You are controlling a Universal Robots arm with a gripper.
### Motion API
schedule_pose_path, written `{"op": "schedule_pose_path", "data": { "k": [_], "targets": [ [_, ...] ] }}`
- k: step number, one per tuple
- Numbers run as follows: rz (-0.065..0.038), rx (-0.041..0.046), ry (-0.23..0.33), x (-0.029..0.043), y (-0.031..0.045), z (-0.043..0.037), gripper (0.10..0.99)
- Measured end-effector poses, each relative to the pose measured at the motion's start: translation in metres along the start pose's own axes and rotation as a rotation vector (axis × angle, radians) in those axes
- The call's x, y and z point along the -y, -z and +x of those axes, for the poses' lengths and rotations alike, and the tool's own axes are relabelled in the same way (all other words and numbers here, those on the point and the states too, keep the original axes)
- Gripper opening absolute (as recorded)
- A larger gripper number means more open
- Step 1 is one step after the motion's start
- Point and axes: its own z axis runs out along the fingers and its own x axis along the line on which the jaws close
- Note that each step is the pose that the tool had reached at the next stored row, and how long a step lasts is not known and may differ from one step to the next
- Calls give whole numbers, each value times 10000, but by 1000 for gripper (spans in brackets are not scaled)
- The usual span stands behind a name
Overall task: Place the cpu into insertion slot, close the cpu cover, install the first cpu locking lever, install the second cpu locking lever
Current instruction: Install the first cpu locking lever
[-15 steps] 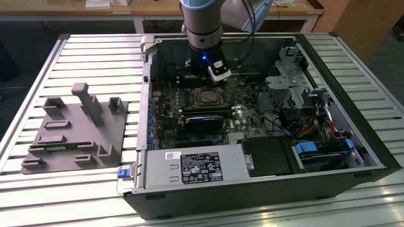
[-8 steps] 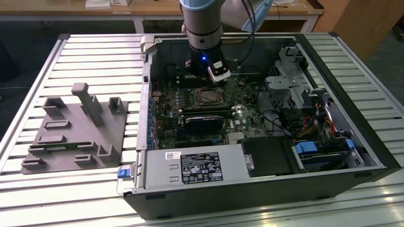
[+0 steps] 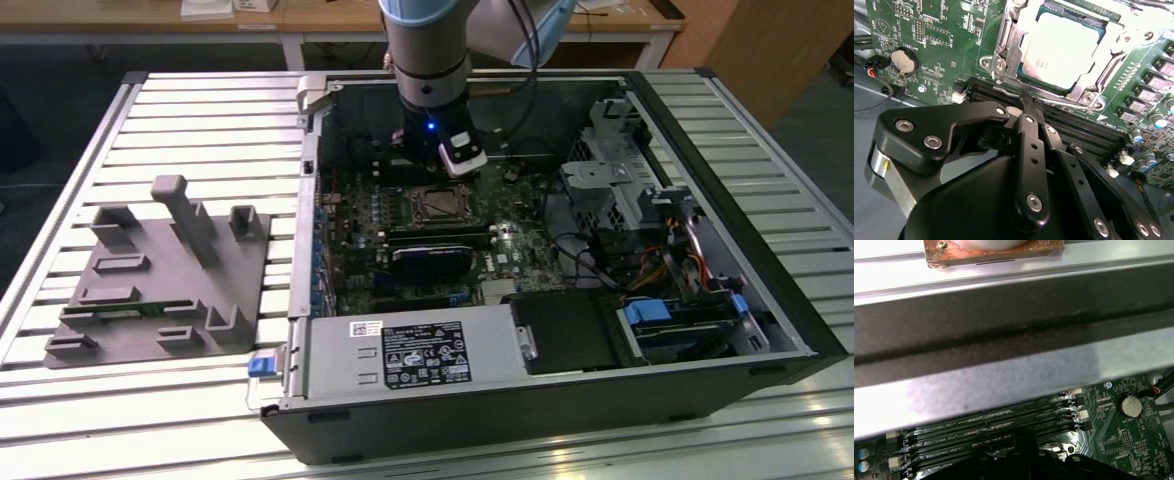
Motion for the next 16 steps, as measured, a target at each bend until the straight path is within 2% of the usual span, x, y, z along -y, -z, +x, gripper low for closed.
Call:
{"op": "schedule_pose_path", "data": {
  "k": [5, 16],
  "targets": [
    [80, 29, -50, 2, -14, -2, 106],
    [177, 69, -107, 5, -44, -14, 106]
  ]
}}
